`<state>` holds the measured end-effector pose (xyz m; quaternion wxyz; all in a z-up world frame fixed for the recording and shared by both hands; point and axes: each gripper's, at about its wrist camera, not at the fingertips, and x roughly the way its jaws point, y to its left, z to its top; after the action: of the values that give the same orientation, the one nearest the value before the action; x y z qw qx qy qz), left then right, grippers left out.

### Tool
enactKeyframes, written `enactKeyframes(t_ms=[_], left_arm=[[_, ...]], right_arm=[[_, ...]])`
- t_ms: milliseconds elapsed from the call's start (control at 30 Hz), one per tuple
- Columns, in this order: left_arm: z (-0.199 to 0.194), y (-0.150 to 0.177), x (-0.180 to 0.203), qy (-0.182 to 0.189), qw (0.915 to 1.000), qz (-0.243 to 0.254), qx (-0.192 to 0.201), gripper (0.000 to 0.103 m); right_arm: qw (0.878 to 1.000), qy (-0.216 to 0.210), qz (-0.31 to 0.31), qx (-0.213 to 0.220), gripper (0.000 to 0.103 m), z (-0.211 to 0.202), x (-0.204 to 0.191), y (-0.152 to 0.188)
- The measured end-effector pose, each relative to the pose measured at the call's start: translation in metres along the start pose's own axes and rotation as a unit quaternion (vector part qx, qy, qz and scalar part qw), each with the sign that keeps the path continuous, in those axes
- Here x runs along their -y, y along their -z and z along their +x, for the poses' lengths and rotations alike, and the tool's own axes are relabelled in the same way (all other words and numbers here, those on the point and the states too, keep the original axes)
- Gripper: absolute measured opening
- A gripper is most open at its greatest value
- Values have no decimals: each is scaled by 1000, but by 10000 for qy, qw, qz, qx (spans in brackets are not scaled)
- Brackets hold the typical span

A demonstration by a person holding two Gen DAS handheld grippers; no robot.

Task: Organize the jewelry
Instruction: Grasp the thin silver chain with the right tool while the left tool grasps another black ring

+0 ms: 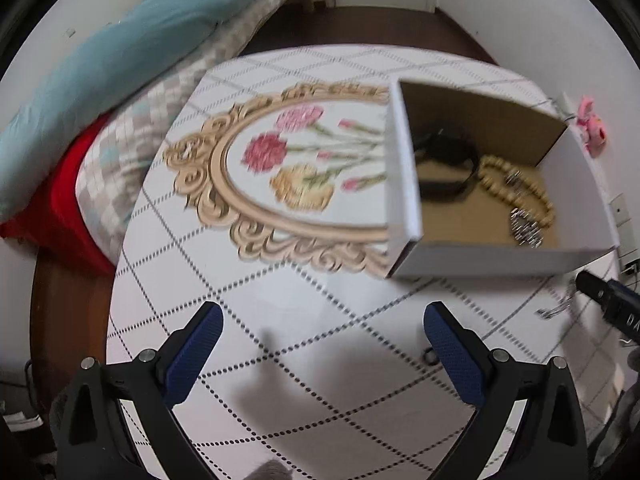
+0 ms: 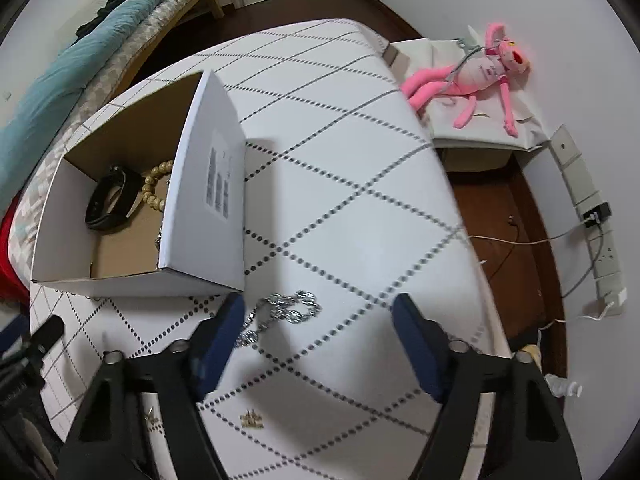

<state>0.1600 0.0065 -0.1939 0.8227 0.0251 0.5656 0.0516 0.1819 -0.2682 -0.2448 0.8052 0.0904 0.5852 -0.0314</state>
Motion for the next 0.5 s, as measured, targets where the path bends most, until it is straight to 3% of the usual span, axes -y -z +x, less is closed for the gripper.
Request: enactKeyframes(t_ms=[100,167,233,500], left_arm=[[6,8,0,-8,10000,25,-46,103],[7,13,2,-35,9999,105,-47,103],[7,17,5,17,9998,175,-42,103],[-1,29,29,417,9976,544,20,102]], right_arm=[[9995,179,-191,157,64,1,-11,1],[9988,298,-310,232,50,0,-16,4],[9990,135,-332,262,9,-2,-20,7],[9997,-98,-185,101,5,-11,-19,22]])
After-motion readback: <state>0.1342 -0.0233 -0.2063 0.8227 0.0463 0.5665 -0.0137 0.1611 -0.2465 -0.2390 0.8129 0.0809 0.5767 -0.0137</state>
